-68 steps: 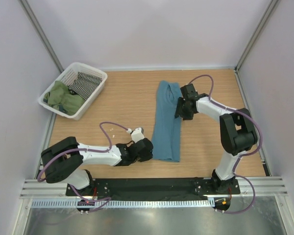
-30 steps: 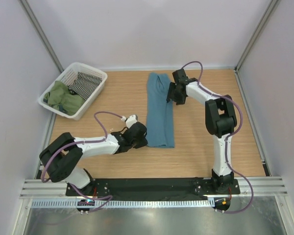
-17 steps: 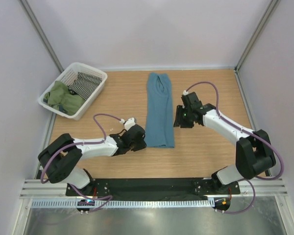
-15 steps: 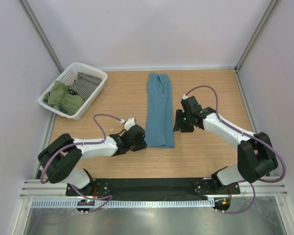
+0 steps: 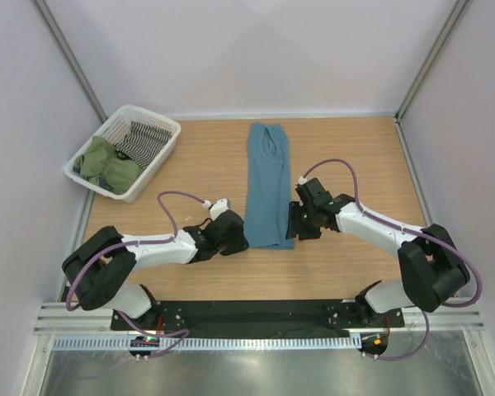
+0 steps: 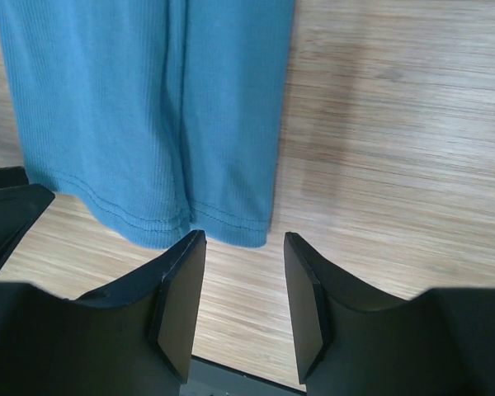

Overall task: Fold and stack the tank tops
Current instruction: Fold the tank top

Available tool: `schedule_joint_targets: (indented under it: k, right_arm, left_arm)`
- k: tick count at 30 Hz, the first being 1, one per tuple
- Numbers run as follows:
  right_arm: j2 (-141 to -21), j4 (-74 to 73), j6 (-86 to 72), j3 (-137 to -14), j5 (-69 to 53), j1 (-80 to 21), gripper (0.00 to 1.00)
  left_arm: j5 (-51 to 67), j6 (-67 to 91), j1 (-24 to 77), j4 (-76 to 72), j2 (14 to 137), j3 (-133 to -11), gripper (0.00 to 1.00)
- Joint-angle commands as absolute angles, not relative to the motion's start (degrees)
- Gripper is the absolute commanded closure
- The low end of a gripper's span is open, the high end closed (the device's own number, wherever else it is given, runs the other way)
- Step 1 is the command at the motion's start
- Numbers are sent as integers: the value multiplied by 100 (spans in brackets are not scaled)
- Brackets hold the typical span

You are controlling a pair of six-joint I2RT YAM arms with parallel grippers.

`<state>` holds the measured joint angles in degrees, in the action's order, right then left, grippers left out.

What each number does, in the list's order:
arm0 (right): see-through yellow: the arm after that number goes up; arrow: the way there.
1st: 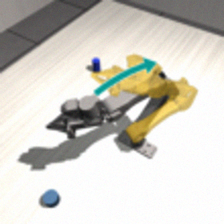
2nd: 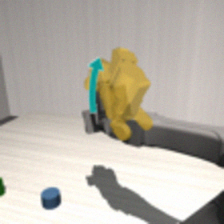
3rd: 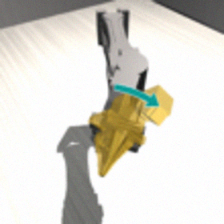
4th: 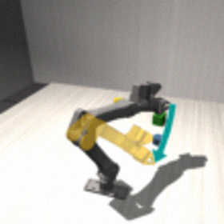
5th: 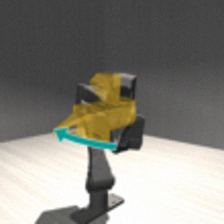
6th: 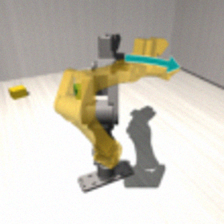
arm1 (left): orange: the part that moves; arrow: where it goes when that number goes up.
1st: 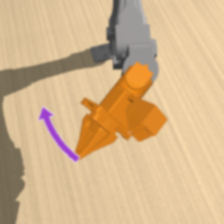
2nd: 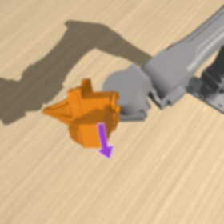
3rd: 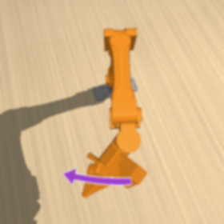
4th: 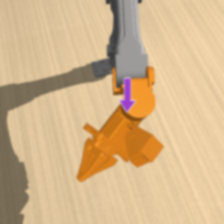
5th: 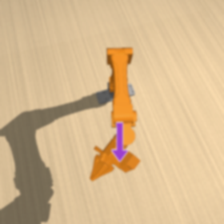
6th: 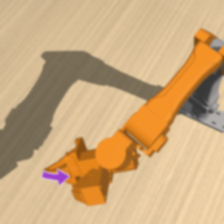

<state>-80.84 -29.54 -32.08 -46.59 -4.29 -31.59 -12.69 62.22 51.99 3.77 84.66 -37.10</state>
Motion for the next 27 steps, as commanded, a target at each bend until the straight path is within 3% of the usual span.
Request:
schedule_joint_targets:
  k: [1,12,18,27]
  right_arm:
    - [-8147,-2646,-3384,-4597,-510,-3278,51]
    - [-8261,-2452,-3559,-4193,-404,-3472,52]
    - [-8402,-2364,-3595,-4166,-396,-3586,58]
    - [-8358,-2514,-3560,-4263,-193,-3683,90]
  left_arm:
    - [-1257,5986,5203,448,8446,-3954,61]
    - [-1222,5836,5194,510,8657,-4175,60]
    - [-1169,5792,5186,571,8859,-4298,62]
    - [-1055,5774,5115,589,8947,-4280,74]
